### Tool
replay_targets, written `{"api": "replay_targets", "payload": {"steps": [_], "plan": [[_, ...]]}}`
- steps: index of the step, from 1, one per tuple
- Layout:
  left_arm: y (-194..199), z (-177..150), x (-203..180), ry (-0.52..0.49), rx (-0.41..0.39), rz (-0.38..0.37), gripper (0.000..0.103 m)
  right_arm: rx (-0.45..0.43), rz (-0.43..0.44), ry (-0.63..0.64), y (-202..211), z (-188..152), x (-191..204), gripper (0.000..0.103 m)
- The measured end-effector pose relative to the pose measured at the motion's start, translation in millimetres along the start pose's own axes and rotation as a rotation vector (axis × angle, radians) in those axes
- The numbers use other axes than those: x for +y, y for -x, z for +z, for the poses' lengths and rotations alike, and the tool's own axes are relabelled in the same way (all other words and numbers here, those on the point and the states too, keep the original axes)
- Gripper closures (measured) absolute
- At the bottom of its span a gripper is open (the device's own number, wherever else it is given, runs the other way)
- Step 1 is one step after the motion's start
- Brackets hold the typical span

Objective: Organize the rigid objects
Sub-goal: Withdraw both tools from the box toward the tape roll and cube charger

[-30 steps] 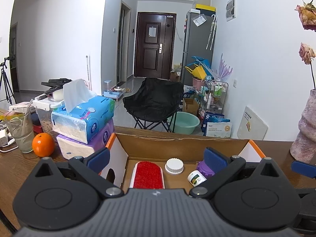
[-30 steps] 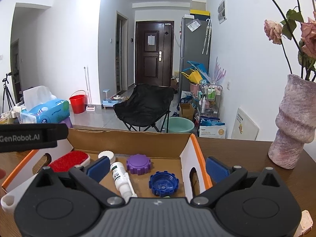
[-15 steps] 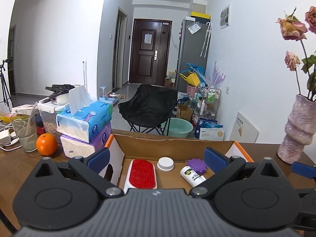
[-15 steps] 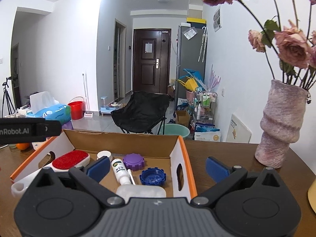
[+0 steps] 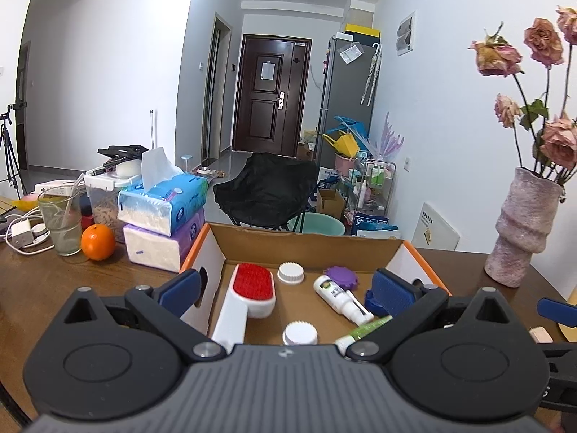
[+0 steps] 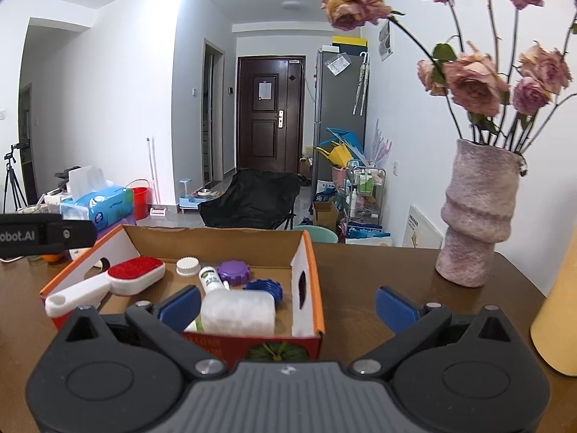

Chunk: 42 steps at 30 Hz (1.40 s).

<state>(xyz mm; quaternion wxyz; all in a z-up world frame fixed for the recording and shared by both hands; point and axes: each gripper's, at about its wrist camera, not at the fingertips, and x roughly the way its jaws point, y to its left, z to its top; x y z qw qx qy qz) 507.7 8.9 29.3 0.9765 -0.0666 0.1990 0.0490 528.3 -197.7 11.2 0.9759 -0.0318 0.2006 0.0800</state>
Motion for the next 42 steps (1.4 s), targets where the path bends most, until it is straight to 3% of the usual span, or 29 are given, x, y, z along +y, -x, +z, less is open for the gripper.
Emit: {"api": "replay_targets", "payload": {"steps": [21, 42], "plan": [[61.6, -51.9, -37.0, -0.021, 0.062, -0.024, 0.0, 0.036, -0.056, -0.004, 66.6, -46.5, -44.0, 0.0], [40.9, -113.1, -83.7, -0.085, 0.163, 0.006, 0.0, 0.066, -0.117, -0.03, 79.2, -73.6, -94.4, 0.0]]}}
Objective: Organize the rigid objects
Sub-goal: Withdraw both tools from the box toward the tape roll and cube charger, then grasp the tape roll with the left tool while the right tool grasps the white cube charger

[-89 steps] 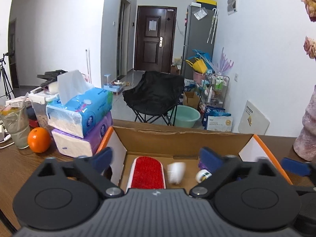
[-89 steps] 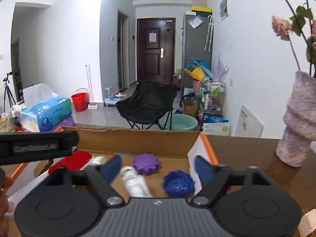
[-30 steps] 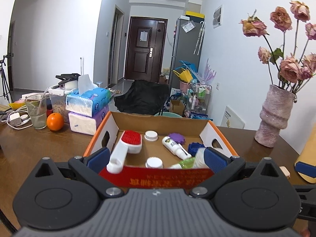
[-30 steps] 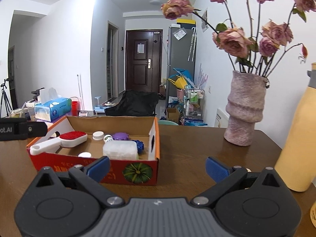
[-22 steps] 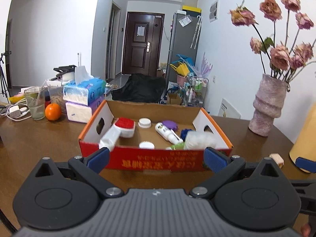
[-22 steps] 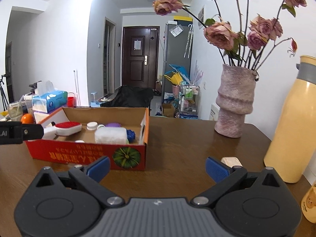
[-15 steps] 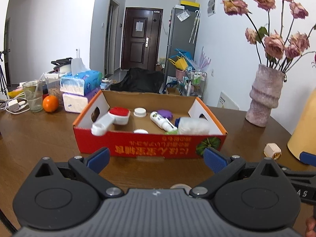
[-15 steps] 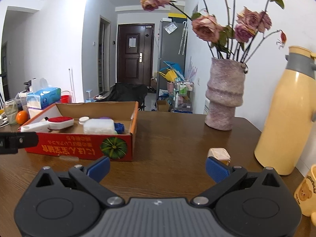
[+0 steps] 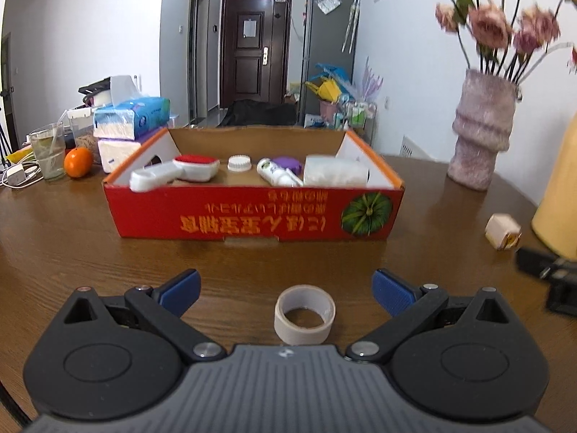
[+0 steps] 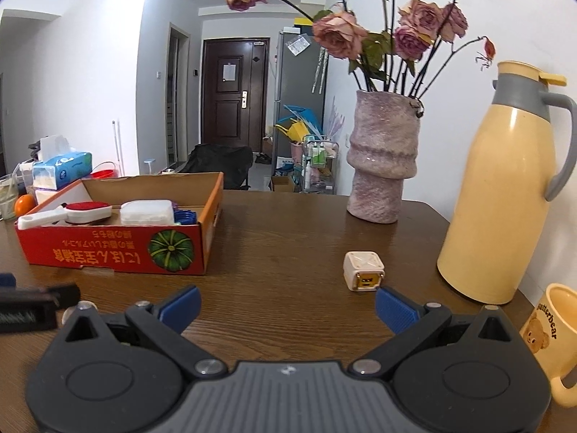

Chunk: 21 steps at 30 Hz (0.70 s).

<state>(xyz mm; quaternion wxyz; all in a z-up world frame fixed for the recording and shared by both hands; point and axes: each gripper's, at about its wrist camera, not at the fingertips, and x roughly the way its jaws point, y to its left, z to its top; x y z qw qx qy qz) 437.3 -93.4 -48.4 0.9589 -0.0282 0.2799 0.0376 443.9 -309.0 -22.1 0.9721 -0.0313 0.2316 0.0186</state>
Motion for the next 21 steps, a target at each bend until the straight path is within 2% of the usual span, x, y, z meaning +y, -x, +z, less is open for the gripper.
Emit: {"api": "replay_targets", "payload": {"steps": [8, 11, 14, 15, 16, 17, 21], "plan": [[-27.3, -12.9, -7.8, -0.035, 0.048, 0.042, 0.001, 0.006, -0.012, -0.017, -0.9, -2.4, -8.2, 0.0], [-34.4, -15.2, -9.7, -0.043, 0.073, 0.03, 0.01, 0.013, -0.014, -0.015, -2.6, -3.1, -7.9, 0.0], [-40.3, -17.0, -10.7, -0.049, 0.091, 0.019, 0.027, 0.022, -0.015, -0.01, -4.8, -4.0, -7.2, 0.0], [-41.9, -17.3, -10.3, -0.048, 0.099, 0.006, 0.037, 0.025, -0.016, -0.01, -5.8, -4.4, -7.0, 0.0], [-43.7, -17.5, -10.3, -0.048, 0.105, -0.007, 0.052, 0.028, -0.016, -0.01, -6.6, -4.6, -7.3, 0.0], [-45.3, -17.7, -10.2, -0.049, 0.113, -0.019, 0.059, 0.031, -0.017, -0.01, -7.6, -4.9, -7.4, 0.0], [-43.6, -17.0, -9.6, -0.052, 0.099, -0.039, 0.059, 0.043, -0.023, -0.014, -11.4, -6.4, -9.1, 0.0]]}}
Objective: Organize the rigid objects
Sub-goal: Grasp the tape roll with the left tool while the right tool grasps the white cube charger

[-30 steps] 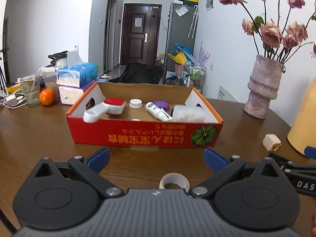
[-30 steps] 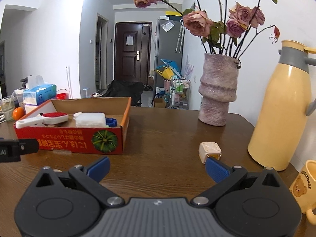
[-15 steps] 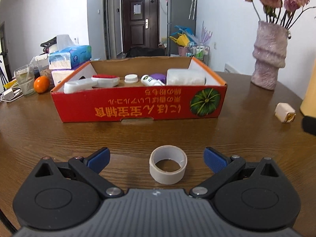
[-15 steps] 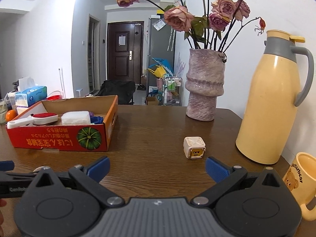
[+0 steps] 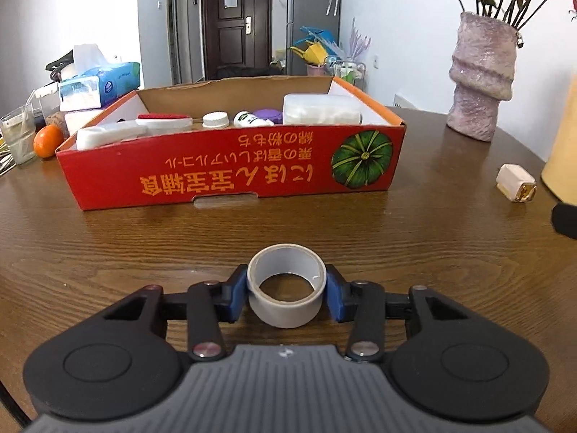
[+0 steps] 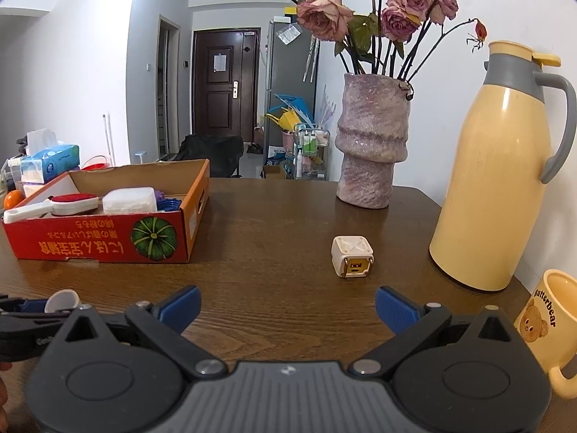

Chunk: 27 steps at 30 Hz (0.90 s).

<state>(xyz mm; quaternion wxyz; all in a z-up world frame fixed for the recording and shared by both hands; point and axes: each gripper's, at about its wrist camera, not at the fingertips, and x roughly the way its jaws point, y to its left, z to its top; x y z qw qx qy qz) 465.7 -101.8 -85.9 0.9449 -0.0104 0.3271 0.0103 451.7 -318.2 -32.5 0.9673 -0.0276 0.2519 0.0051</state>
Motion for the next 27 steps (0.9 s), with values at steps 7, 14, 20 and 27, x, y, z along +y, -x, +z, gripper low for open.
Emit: {"api": "replay_targets", "payload": {"steps": [7, 14, 20, 27], "plan": [[5.8, 7.9, 6.6, 0.008, -0.041, 0.001, 0.059, 0.039, -0.027, -0.013, -16.4, -2.7, -6.1, 0.0], [6.4, 19.5, 28.2, 0.046, -0.08, 0.031, 0.059, 0.045, -0.064, -0.058, -39.5, -3.3, -27.3, 0.0], [1.4, 26.5, 45.9, 0.065, -0.089, 0.06, 0.059, 0.005, -0.05, -0.096, -60.5, -1.6, -48.7, 0.0], [-3.6, 30.7, 59.0, 0.078, -0.09, 0.079, 0.059, -0.022, -0.098, -0.066, -89.3, 1.2, -58.0, 0.0]]}}
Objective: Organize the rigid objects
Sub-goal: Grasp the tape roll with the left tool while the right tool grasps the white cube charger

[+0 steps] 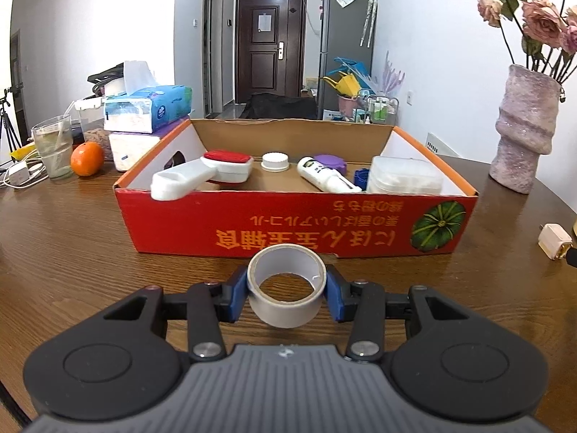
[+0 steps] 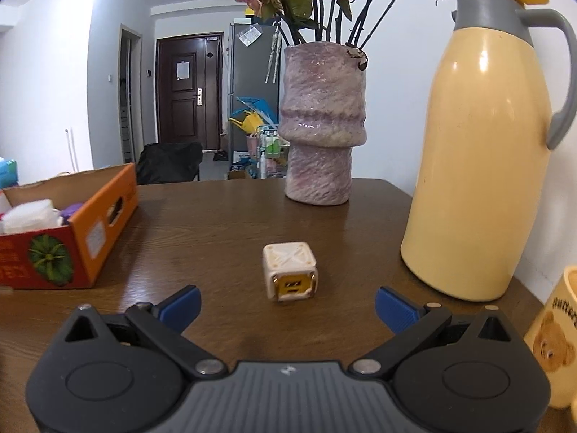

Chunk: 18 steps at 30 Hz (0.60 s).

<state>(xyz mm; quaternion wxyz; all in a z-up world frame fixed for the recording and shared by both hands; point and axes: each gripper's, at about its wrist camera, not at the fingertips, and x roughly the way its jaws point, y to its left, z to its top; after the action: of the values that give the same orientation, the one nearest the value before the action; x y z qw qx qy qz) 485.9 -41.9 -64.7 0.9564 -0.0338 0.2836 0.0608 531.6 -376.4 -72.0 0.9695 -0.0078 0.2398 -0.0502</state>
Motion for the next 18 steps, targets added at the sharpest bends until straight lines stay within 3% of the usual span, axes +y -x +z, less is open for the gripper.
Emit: {"api": "replay_targets", "payload": {"steps": [8, 12, 16, 17, 18], "plan": [[-4.8, 2.1, 6.8, 0.006, 0.0, 0.013, 0.059, 0.037, -0.017, -0.018, -35.3, 12.6, -4.5, 0.006], [-6.2, 3.7, 8.7, 0.008, -0.001, 0.015, 0.059, 0.115, -0.026, -0.026, -58.8, 18.0, -4.0, 0.026], [-7.9, 4.9, 9.7, 0.008, -0.001, 0.013, 0.059, 0.134, -0.008, -0.038, -69.5, 20.6, -3.8, 0.038], [-7.6, 4.6, 9.6, 0.007, -0.001, 0.013, 0.059, 0.137, -0.002, -0.039, -71.4, 21.1, -3.7, 0.044], [-8.0, 4.8, 10.0, 0.007, -0.001, 0.012, 0.059, 0.144, 0.006, -0.038, -73.1, 21.6, -3.4, 0.059]]}}
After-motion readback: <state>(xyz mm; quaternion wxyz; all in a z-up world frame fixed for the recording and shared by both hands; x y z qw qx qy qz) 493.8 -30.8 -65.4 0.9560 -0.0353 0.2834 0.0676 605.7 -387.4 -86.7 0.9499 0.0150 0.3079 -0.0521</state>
